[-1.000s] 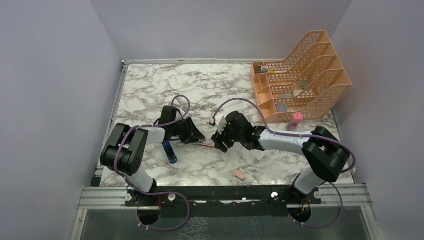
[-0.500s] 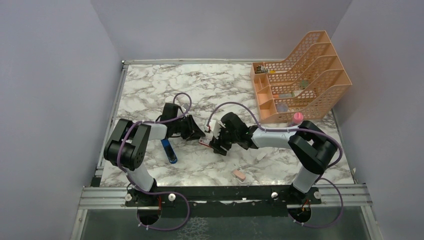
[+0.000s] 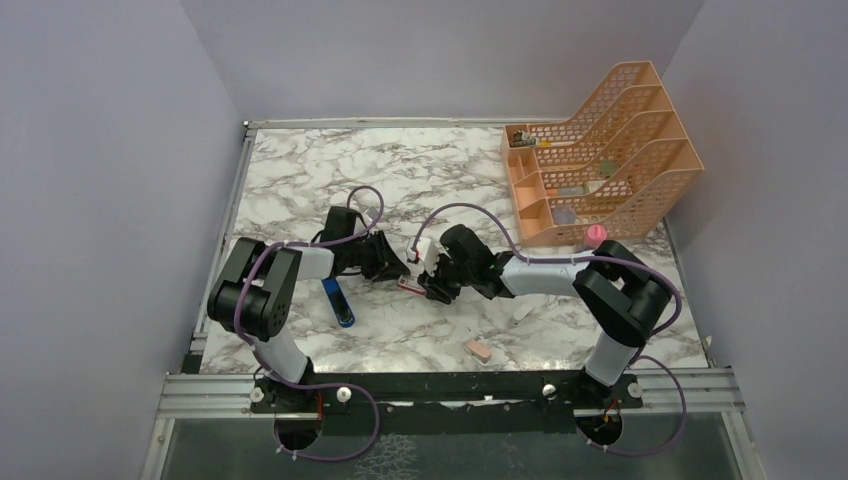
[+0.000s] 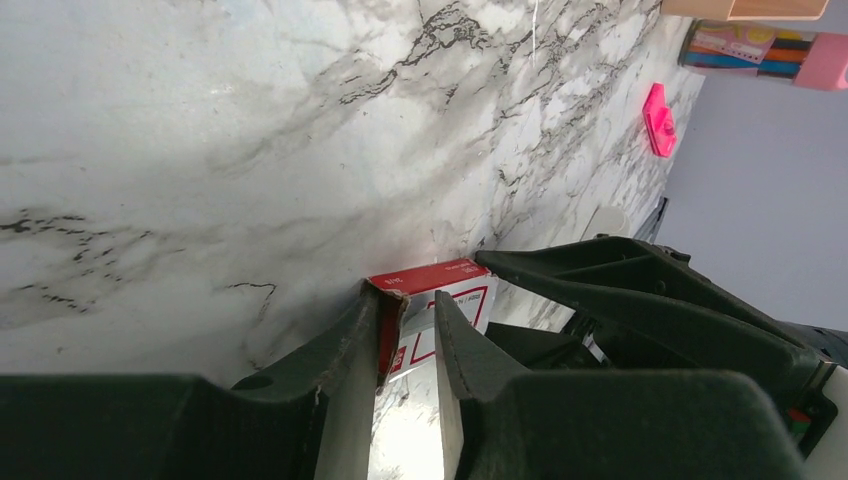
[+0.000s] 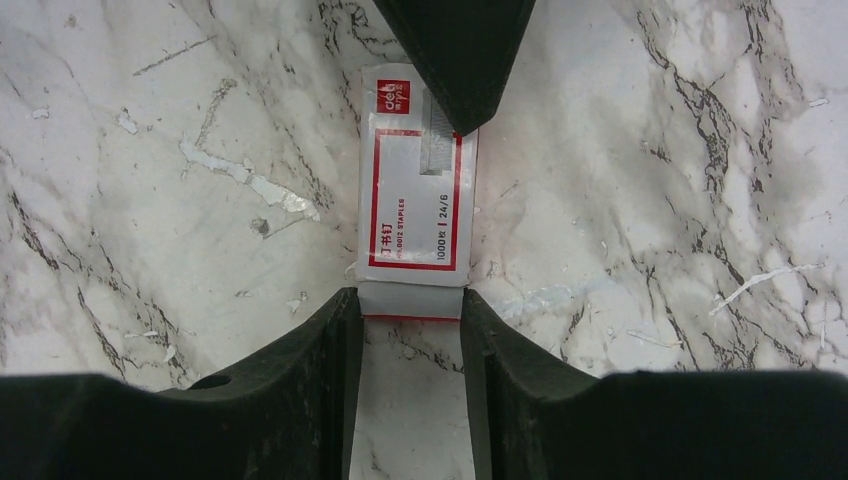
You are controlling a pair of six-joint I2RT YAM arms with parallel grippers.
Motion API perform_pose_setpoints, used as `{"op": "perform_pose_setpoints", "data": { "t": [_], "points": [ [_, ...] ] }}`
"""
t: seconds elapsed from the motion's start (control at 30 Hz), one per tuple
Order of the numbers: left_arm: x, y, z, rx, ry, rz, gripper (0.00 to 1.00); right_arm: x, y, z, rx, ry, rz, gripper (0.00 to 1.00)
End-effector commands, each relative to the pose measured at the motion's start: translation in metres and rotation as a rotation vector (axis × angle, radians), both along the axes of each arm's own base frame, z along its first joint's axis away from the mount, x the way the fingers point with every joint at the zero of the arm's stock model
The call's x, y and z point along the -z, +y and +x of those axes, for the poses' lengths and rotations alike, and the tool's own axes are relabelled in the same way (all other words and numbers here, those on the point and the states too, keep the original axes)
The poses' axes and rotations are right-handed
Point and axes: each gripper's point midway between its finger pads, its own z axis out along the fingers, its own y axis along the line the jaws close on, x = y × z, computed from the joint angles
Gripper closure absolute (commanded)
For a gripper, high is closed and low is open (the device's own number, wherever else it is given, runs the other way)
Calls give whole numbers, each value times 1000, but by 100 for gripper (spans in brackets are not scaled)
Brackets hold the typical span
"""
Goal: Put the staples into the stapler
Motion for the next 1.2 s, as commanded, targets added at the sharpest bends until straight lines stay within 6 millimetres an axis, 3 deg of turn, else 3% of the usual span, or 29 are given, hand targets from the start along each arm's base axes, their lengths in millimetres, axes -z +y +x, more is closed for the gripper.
{"op": "perform_pose_setpoints", "data": {
  "t": [0.0, 0.27, 0.53, 0.73, 1.17],
  "points": [
    [-11, 1, 2, 18, -35, -25, 75, 3, -3, 14, 48, -42, -15, 59],
    [-15, 5, 3, 14, -50, -56, 84, 1, -9, 12, 30, -55, -41, 61],
    [-15, 6, 2, 22, -60, -60, 100, 1, -10, 9, 6, -51, -50, 61],
    [-9, 10, 4, 16, -63, -20, 100, 1, -12, 10, 6, -61, -56, 61],
    [-5, 43, 26, -62, -83, 87, 100, -1, -21, 9, -15, -88, -93, 61]
  ]
}}
